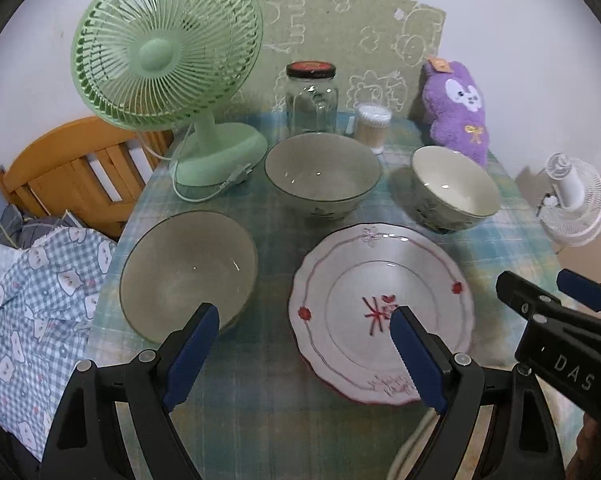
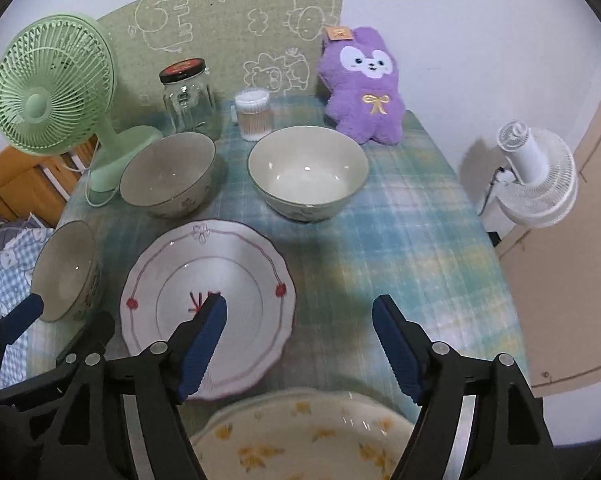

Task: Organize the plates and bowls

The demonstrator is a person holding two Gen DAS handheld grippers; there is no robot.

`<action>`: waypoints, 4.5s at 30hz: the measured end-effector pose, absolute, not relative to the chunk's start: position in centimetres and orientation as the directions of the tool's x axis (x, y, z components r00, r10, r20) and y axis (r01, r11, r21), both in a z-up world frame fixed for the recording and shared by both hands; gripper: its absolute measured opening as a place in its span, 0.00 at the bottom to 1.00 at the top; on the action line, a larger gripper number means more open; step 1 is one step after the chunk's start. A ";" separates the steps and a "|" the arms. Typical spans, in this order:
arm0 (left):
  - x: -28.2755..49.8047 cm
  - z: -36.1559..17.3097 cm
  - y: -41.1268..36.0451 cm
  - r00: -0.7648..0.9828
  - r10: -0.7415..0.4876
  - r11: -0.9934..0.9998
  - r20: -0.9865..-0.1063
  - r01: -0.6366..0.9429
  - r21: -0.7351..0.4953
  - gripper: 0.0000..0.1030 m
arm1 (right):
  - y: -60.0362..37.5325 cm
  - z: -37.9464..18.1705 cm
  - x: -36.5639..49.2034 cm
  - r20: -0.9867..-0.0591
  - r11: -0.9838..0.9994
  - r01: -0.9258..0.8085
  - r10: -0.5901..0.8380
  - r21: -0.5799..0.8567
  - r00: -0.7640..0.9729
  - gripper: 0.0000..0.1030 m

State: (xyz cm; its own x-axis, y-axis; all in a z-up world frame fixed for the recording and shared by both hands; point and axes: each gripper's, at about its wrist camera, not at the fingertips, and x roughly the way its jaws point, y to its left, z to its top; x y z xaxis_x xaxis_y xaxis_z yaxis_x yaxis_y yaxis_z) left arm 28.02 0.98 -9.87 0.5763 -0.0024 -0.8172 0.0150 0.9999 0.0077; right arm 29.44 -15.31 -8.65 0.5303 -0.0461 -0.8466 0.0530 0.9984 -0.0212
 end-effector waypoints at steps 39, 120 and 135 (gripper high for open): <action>32.5 -17.8 -0.8 0.432 0.098 0.984 -0.896 -0.176 0.023 0.54 | -14.4 -17.4 37.6 -0.904 0.997 -0.077 0.046 0.014 0.426 0.60; 16.6 -14.2 -7.1 0.443 -0.102 0.972 -0.891 0.234 0.005 0.47 | -21.0 -14.1 14.6 -0.925 0.955 0.297 -0.109 0.004 0.365 0.49; 16.3 -14.3 -8.2 0.439 -0.090 0.982 -0.894 0.188 -0.006 0.47 | -21.9 -14.0 14.9 -0.928 0.968 0.251 -0.110 -0.018 0.356 0.49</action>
State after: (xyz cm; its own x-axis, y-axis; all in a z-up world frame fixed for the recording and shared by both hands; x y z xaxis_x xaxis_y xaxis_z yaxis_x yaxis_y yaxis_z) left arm 16.30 -8.24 -14.30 0.4389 -0.0900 -0.8940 0.1882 0.9821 -0.0065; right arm 14.91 -21.93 -13.97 0.3565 -0.1102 -0.9278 0.2513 0.9677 -0.0184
